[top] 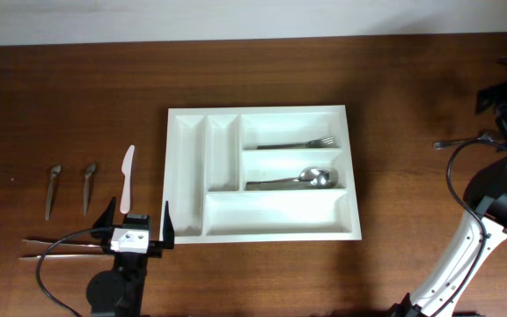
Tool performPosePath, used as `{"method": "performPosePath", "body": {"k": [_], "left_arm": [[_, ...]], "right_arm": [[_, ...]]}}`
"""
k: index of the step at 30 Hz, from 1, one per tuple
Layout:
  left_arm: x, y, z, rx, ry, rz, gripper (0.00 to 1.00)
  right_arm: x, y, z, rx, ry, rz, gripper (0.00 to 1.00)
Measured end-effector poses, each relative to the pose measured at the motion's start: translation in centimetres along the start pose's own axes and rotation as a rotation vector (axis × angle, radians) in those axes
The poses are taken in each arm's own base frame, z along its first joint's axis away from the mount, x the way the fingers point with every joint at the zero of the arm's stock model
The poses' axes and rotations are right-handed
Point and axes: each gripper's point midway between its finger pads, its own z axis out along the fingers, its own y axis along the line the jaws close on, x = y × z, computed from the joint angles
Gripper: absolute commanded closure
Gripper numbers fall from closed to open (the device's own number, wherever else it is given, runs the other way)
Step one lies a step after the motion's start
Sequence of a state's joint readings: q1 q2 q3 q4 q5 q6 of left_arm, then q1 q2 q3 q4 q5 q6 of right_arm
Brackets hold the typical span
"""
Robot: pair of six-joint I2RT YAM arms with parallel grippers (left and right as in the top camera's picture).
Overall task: Pack container
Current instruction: 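Lower the right gripper onto the fork and close on it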
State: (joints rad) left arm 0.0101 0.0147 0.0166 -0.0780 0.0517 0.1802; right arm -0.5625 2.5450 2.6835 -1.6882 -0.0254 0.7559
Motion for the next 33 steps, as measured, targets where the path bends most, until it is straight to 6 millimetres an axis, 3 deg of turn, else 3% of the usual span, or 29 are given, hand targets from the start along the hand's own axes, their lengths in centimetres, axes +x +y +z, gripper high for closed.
{"method": "performPosePath", "body": {"k": [8,17,24,33], "left_arm": [[0.0,0.0,0.0,0.000,0.000,0.000,0.01],[0.0,0.0,0.0,0.000,0.000,0.000,0.01],[0.0,0.0,0.0,0.000,0.000,0.000,0.01],[0.0,0.0,0.0,0.000,0.000,0.000,0.01]], "right_arm": [[-1.0,-0.5,2.0,0.050,-0.028,0.000,0.01],[-2.4,0.7,4.2,0.012,-0.070,0.003,0.01],[-2.6,2.0,5.2,-0.044,-0.063,0.028,0.01],[-1.7,1.5,7.7,-0.023,-0.019,0.049,0.01]]}}
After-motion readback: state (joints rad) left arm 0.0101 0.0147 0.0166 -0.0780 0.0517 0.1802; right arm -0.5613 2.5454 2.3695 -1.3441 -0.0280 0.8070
